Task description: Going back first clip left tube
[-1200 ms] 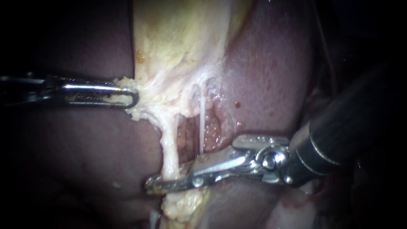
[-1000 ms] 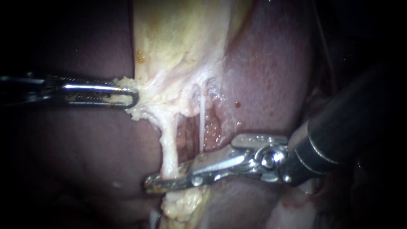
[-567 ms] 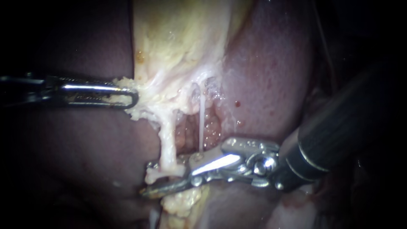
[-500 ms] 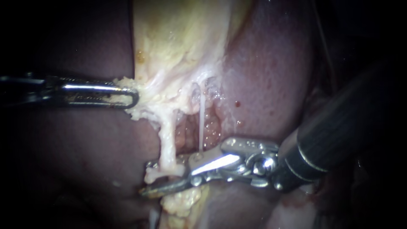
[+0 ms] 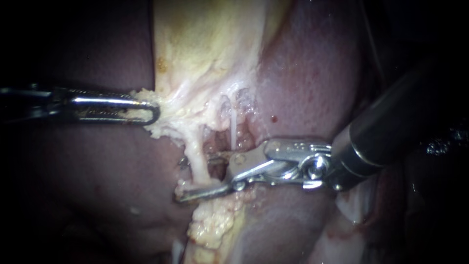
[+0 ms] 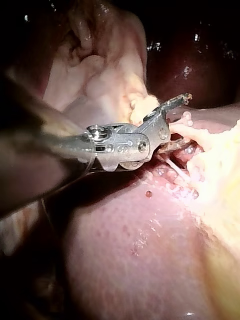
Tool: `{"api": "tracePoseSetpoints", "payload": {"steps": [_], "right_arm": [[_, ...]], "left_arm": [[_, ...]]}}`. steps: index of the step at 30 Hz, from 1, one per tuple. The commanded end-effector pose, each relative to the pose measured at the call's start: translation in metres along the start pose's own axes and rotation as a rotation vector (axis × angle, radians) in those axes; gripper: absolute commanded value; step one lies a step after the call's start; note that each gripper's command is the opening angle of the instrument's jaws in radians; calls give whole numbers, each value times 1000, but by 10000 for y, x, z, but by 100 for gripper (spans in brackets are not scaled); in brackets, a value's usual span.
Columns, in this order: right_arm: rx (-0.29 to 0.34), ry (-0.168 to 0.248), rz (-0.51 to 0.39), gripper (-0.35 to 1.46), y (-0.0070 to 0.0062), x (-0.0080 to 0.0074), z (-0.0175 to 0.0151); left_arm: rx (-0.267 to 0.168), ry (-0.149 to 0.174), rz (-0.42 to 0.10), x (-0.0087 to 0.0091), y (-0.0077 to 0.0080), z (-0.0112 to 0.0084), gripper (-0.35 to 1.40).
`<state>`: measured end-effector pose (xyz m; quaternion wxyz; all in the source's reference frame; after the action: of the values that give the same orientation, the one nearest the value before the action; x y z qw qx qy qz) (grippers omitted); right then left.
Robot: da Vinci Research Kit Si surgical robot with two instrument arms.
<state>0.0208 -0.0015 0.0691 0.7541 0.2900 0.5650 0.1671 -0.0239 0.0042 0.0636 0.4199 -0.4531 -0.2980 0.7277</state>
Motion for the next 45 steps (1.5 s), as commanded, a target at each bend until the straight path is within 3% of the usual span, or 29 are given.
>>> {"api": "tracePoseSetpoints", "payload": {"steps": [1, 6, 12, 21, 24, 32, 45], "right_arm": [[1, 0, -23, 50, -2, 0, -4], [4, 1, -116, 50, -13, 2, -34], [-53, 9, -193, 50, -27, 12, -97], [-100, -4, -225, 50, -24, 29, -164], [-99, -21, -224, 50, -23, 29, -171], [-99, -22, -236, 50, -23, 28, -173], [-92, -22, -236, 50, -23, 28, -173]], "left_arm": [[-1, -1, -1, 0, 0, 0, -35], [-2, -1, 0, 0, 0, -2, -35], [-2, -1, 0, -1, 0, -2, -35], [-2, -1, 0, -1, 0, -3, -35], [-2, -1, 0, -1, 0, -3, -35], [-1, -1, 0, -1, 0, 0, -35], [5, 3, 30, -3, -17, 49, -35]]}}
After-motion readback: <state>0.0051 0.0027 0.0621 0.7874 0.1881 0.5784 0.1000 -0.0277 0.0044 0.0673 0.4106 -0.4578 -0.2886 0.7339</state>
